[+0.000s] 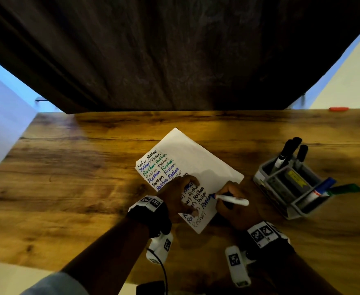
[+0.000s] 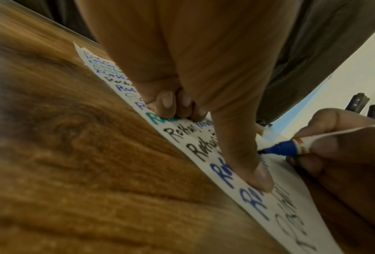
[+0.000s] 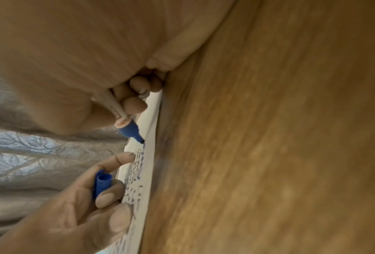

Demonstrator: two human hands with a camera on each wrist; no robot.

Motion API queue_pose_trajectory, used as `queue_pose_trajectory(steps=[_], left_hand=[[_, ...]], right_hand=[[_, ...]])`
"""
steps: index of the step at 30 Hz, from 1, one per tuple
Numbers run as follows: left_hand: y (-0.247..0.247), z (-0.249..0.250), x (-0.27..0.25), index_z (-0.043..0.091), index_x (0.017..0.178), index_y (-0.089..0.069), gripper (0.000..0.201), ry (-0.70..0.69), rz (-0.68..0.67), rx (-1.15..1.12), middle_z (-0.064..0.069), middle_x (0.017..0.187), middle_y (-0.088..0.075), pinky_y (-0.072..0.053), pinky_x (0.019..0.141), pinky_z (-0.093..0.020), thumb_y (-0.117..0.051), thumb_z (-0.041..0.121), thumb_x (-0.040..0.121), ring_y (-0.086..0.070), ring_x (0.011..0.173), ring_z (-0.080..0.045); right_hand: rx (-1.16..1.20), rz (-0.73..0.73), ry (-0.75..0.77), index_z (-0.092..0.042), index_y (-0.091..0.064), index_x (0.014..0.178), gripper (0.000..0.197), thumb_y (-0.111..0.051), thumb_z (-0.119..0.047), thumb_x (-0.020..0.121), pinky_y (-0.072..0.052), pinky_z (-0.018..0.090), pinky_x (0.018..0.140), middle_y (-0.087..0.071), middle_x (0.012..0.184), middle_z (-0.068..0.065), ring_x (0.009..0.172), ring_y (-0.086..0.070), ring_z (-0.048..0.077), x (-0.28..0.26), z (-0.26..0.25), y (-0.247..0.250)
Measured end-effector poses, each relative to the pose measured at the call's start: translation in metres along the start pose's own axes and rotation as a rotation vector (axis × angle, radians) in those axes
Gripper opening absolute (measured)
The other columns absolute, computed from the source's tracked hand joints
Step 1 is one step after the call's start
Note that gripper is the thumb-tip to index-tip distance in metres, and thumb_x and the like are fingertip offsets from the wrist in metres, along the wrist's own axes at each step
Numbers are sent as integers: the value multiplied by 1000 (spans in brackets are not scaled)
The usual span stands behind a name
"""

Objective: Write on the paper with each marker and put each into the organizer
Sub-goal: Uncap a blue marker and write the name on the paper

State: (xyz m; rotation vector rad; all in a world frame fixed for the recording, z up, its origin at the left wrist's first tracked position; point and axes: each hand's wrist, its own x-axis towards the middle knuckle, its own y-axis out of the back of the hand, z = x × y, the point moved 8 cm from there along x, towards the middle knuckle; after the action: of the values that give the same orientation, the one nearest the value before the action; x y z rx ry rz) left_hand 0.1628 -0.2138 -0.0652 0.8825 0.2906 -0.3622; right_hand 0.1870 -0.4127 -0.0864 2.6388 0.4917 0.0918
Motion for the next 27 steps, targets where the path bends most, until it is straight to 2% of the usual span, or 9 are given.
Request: queue_pose_trajectory(steps=[2,4,6,10,13,15,20,23,27], left_hand=[[1,0,0,38,124,-44,78,1,-1,-1,4,126,-52,-50,95,-34,-89,41,59,-52,113,-16],[1,1,-1,38,123,-45,78,3,-3,-5,5,125,-52,-50,95,-34,-89,40,59,-52,112,-15],[1,1,-1,39,122,-44,78,9,2,-12,5,124,-53,-51,95,-36,-89,40,59,-54,111,-15],[0,1,-2,43,120,-43,78,3,-1,-20,5,123,-53,-53,94,-40,-89,42,57,-55,111,-16],[2,2,-3,39,122,-44,76,17,-6,-23,4,124,-53,-52,95,-38,-88,37,61,-54,112,-16],[3,5,-4,38,123,-44,75,17,-8,-17,4,125,-52,-52,96,-37,-88,35,62,-54,113,-16],[4,7,-7,38,125,-43,76,19,-21,-14,4,126,-51,-51,97,-36,-87,39,63,-52,113,-15],[7,8,-6,38,123,-43,69,22,-36,-53,4,125,-55,-52,96,-37,-83,43,68,-56,112,-15],[27,14,-8,32,119,-48,43,-15,85,-63,5,115,-60,-52,93,-34,-72,38,83,-58,100,-10]], right_hand=[[-20,29,-9,-30,-61,74,22,-67,-51,78,-52,29,60,-65,78,-12,69,-60,0,0,-2,-1],[-17,20,-45,-32,-64,83,12,-68,-40,78,-43,15,63,-57,82,-19,72,-51,-7,-3,-15,-3],[-82,2,-42,-17,-68,95,14,-68,-23,83,-36,5,68,-58,88,-8,80,-51,3,-6,-13,-5],[-40,18,-91,-14,-65,78,38,-61,-51,82,-46,23,60,-60,77,-21,62,-55,5,-5,1,4],[3,74,-50,-2,-63,79,18,-69,-19,75,-43,4,58,-61,70,-11,66,-60,-3,-6,-24,18],[-5,112,-15,2,-63,82,12,-73,-2,77,-45,3,63,-63,73,0,74,-62,-2,-8,-34,25],[43,86,-46,2,-59,85,18,-75,-1,76,-48,10,66,-62,78,7,74,-61,2,-1,-33,22],[43,86,-41,-6,-58,82,18,-74,-10,75,-47,18,69,-61,81,8,76,-60,2,1,-45,28],[20,93,6,-39,-61,91,19,-71,-26,81,-52,19,72,-67,91,-8,85,-64,4,-1,-81,41]])
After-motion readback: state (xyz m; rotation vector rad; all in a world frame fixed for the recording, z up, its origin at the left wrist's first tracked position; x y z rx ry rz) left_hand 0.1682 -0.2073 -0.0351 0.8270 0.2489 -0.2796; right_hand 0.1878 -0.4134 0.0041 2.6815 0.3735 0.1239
